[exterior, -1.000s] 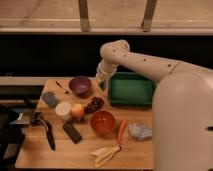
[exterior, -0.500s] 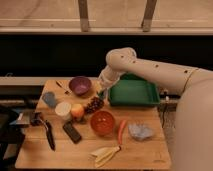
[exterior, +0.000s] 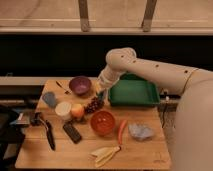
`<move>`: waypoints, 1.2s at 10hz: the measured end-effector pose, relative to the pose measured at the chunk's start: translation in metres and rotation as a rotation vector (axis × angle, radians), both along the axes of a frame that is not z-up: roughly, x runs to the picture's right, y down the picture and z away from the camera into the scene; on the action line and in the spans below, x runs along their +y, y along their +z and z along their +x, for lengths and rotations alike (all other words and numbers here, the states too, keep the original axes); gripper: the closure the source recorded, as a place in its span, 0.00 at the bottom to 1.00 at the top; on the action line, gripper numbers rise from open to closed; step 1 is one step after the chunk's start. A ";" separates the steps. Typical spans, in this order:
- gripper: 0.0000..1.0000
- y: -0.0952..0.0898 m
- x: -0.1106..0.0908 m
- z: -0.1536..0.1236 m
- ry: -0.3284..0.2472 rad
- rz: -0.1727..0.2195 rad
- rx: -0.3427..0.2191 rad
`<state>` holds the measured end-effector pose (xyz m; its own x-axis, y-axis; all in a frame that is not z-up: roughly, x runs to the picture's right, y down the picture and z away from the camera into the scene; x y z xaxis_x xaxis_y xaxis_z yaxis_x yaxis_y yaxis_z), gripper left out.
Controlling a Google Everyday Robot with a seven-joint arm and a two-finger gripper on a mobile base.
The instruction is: Place sponge in red bowl
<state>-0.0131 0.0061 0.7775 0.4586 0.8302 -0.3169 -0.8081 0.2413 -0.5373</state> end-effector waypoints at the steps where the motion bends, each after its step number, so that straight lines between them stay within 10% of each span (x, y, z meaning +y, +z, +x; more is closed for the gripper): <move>1: 1.00 0.000 0.001 0.000 -0.005 -0.001 0.004; 8: 0.99 -0.056 0.075 -0.005 0.011 -0.060 0.040; 12: 0.65 -0.052 0.104 0.009 0.062 -0.128 0.053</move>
